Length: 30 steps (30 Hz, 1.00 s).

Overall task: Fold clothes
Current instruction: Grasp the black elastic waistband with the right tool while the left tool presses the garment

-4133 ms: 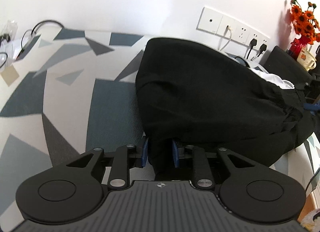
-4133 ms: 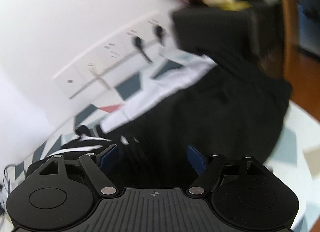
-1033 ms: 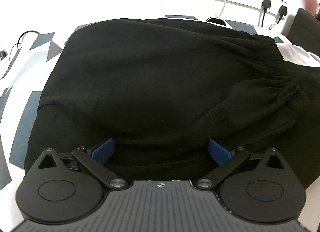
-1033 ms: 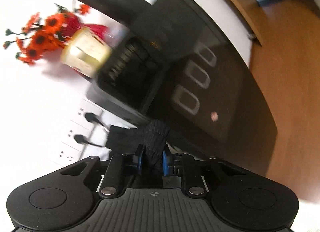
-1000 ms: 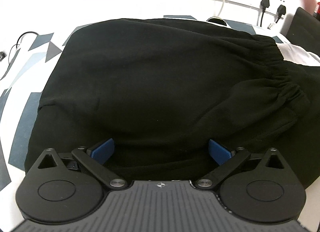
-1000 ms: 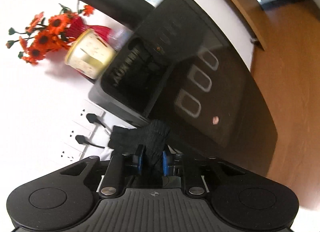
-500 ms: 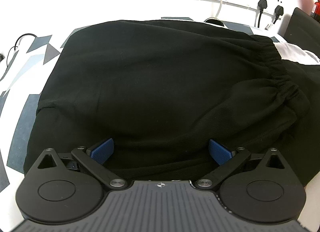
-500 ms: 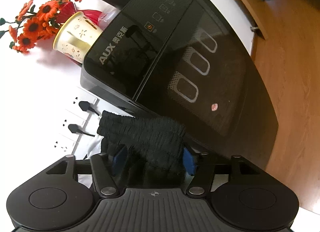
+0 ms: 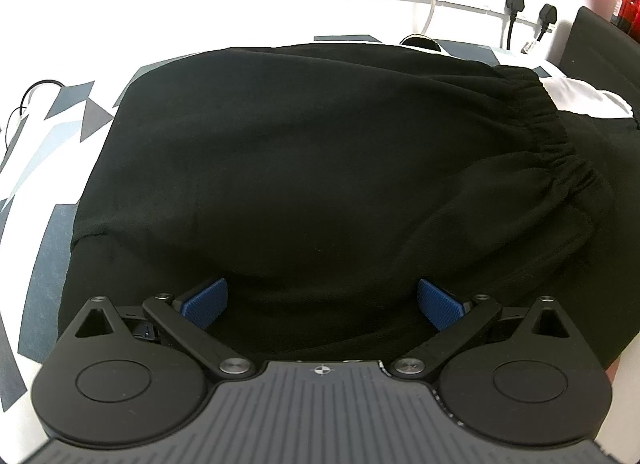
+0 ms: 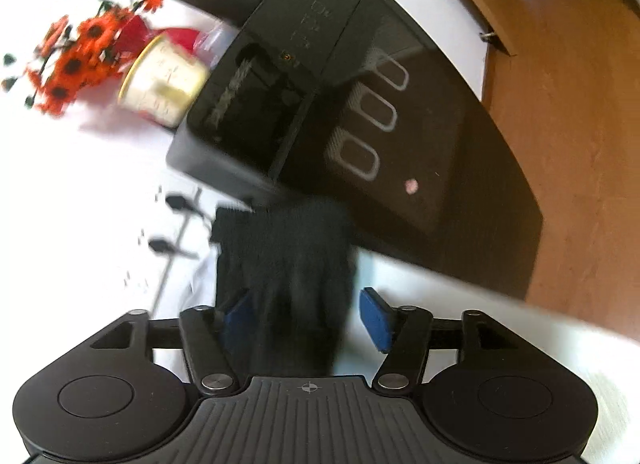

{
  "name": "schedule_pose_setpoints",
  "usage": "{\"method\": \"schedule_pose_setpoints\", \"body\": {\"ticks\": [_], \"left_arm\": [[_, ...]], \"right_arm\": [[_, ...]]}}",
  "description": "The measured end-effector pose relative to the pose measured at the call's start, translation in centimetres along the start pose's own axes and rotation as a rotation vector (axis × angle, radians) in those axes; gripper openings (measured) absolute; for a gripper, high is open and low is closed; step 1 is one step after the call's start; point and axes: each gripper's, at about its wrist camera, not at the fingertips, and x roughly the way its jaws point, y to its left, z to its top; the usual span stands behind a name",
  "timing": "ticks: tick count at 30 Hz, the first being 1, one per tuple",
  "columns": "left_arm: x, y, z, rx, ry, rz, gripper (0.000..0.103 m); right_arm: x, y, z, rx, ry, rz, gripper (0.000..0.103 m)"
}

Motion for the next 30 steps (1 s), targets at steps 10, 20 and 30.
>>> {"method": "schedule_pose_setpoints", "body": {"ticks": [10,20,30], "left_arm": [[0.5,-0.5,0.9,0.034,0.010,0.004,0.103],[1.0,0.0,1.2,0.035,0.004,-0.004,0.103],[-1.7,1.5,0.1,-0.066,-0.080,-0.076,0.090]], "right_arm": [[6.8,1.0,2.8,-0.001,-0.059,0.016,0.043],[2.2,1.0,4.1,0.084,-0.073,0.114,0.018],[2.2,5.3,2.8,-0.105,-0.106,-0.009,0.018]]}}
